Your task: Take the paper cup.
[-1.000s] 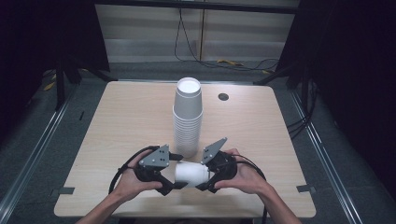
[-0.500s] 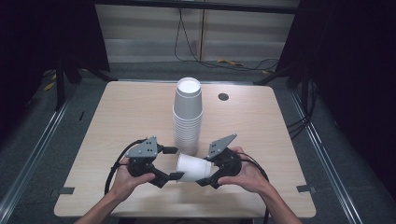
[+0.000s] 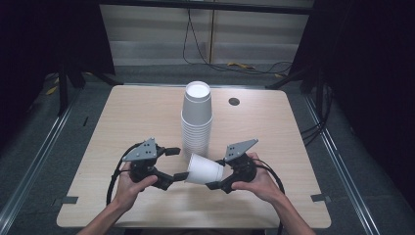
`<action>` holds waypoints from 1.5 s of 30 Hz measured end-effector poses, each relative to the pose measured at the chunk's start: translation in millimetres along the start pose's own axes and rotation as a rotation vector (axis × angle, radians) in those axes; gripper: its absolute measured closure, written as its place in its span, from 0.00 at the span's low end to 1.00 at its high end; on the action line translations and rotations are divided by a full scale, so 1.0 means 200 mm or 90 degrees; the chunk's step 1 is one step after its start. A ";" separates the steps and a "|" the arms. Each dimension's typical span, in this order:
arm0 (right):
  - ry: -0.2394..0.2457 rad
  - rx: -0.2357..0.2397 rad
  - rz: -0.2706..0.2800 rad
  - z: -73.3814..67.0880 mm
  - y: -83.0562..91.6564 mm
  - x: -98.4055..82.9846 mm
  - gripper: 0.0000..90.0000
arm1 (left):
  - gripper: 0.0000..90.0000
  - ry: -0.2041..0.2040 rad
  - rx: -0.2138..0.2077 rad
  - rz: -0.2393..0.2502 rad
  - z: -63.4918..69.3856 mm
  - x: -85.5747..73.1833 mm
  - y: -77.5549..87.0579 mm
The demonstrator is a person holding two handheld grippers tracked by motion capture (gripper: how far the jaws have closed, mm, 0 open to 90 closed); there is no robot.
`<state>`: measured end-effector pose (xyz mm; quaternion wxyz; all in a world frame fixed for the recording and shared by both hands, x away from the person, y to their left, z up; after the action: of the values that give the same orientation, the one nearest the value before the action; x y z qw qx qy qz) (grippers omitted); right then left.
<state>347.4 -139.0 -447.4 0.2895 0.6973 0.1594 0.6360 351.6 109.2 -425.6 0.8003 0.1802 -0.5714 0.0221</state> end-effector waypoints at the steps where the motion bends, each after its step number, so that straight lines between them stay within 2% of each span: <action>1: 0.000 -0.002 0.006 0.00 0.00 0.00 0.26 | 0.17 0.002 0.001 0.004 0.00 0.00 0.00; 4: -0.002 -0.013 0.024 0.01 0.01 -0.01 0.26 | 0.17 0.017 -0.009 0.011 0.00 0.01 0.02; 7: -0.007 -0.016 0.050 0.01 0.01 -0.01 0.26 | 0.17 0.017 -0.012 0.012 0.00 0.01 0.02; 13: -0.007 -0.007 0.111 0.00 0.01 -0.02 0.26 | 0.17 0.019 -0.021 0.014 0.00 0.01 0.02; 15: -0.014 -0.007 0.122 0.00 0.01 -0.02 0.26 | 0.17 0.023 -0.020 0.018 0.00 0.01 0.02; 17: -0.022 -0.005 0.137 0.00 0.01 -0.02 0.26 | 0.17 0.033 -0.031 0.024 -0.01 0.01 0.03; 21: -0.017 -0.001 0.168 0.00 0.01 -0.02 0.26 | 0.17 0.047 -0.036 0.027 -0.02 0.01 0.03; 29: 0.000 0.002 0.186 -0.02 -0.02 0.00 0.26 | 0.16 0.046 -0.045 0.019 -0.02 0.00 0.01; 31: 0.002 0.005 0.195 -0.03 -0.02 0.00 0.26 | 0.11 0.048 -0.045 0.017 -0.02 0.00 0.01; 33: 0.010 0.006 0.201 -0.03 -0.02 0.00 0.27 | 0.01 0.054 -0.029 0.016 -0.03 0.00 0.00; 43: 0.013 0.017 0.218 -0.05 -0.03 0.02 0.27 | 0.00 0.061 -0.062 0.002 -0.02 -0.01 -0.03; 45: 0.017 0.016 0.218 -0.05 -0.03 0.02 0.27 | 0.00 0.050 -0.074 0.006 -0.02 -0.02 -0.05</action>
<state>338.2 -129.3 -447.3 0.1664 0.7093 0.0499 0.6831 355.9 102.3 -432.2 0.8310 0.1299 -0.5410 -0.0001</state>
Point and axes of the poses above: each handheld gripper's, and its own axes: y roughly backward along the jaws, x roughly out of its top, z roughly to its right, the point moved 3 cm from there along -y, roughly forward along the jaws, and after that the axes turned 11 degrees about y, right-handed, at the moved point
